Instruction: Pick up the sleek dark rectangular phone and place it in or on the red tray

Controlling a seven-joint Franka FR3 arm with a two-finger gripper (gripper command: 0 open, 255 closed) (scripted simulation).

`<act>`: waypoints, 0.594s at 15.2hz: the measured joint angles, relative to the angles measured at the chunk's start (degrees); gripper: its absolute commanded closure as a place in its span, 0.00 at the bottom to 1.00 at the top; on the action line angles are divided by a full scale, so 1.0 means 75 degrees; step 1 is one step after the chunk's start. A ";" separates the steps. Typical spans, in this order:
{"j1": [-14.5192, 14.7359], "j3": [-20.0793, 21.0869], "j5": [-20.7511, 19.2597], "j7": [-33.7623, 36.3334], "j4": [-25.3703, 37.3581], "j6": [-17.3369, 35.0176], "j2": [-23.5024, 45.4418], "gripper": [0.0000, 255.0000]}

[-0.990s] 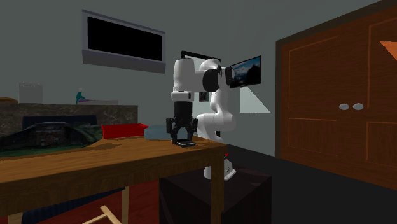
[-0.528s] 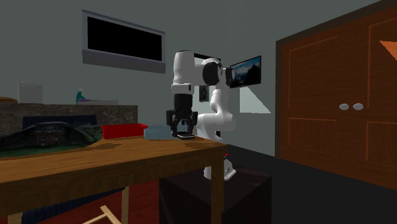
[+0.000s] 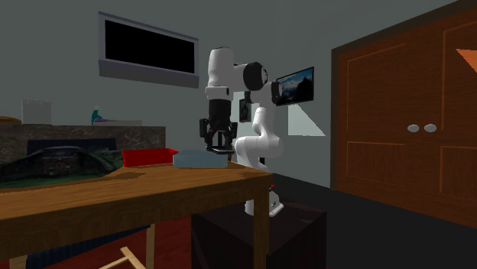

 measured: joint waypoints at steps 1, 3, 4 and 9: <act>0.0004 0.0008 0.0006 0.0002 0.0117 -0.0113 0.0004 1.00; 0.0007 0.0017 0.0014 0.0001 0.0289 -0.0305 -0.0015 1.00; 0.0011 0.0021 0.0019 0.0001 0.0389 -0.0387 0.0003 1.00; 0.0019 0.0045 0.0037 -0.0003 0.0896 -0.0916 -0.0020 1.00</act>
